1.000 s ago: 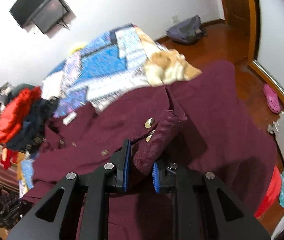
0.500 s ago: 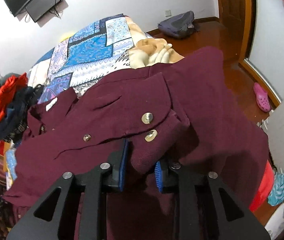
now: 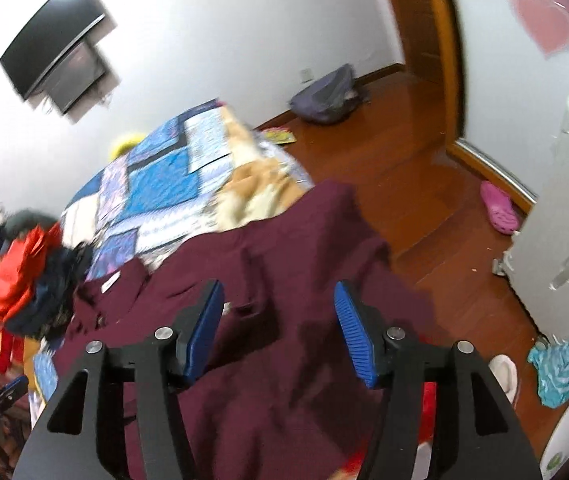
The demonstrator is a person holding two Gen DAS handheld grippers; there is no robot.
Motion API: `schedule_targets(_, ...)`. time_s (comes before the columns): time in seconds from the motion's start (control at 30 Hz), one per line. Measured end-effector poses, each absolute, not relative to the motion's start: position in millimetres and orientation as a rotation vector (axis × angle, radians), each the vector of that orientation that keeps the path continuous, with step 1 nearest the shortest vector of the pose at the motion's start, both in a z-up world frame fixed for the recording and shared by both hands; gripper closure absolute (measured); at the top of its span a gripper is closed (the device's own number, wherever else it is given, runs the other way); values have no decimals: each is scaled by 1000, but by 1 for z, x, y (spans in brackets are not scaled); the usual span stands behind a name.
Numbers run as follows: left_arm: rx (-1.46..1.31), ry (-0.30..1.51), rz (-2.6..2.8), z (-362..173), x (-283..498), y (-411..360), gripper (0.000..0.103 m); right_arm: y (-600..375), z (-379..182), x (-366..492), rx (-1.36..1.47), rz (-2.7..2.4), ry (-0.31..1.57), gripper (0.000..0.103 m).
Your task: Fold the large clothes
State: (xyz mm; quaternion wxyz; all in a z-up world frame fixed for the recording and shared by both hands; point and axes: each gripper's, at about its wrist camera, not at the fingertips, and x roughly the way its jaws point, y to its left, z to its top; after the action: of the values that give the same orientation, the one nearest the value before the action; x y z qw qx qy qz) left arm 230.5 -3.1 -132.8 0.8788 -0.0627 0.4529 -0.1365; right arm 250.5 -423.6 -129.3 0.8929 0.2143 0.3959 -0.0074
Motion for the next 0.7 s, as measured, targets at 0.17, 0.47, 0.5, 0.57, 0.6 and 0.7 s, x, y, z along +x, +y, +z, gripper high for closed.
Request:
schedule_targets(0.17,-149,996,-272,-150,258,-21,42,-463,-159,254,547,-85,874,49)
schedule_targets(0.47,-198,1125,-218,-201,276,-25,42,-491,-249,271,787,-105,1061,48)
schedule_targets(0.5,-195,1129,-213,-203,276,-25,42,-493,-255,272,824,-103,1044,46)
schedule_targets(0.57,-189,1137,-202,-208,275,-23,42,-498,-259,275,877,-105,1026,46)
schedule_targets(0.6,-188,1138,-198,-209,274,-22,42,-501,-262,279,904,-99,1023,46)
schedule_targets(0.7,-177,1134,-187,-210,271,-20,42,-503,-264,288,918,-102,1019,56)
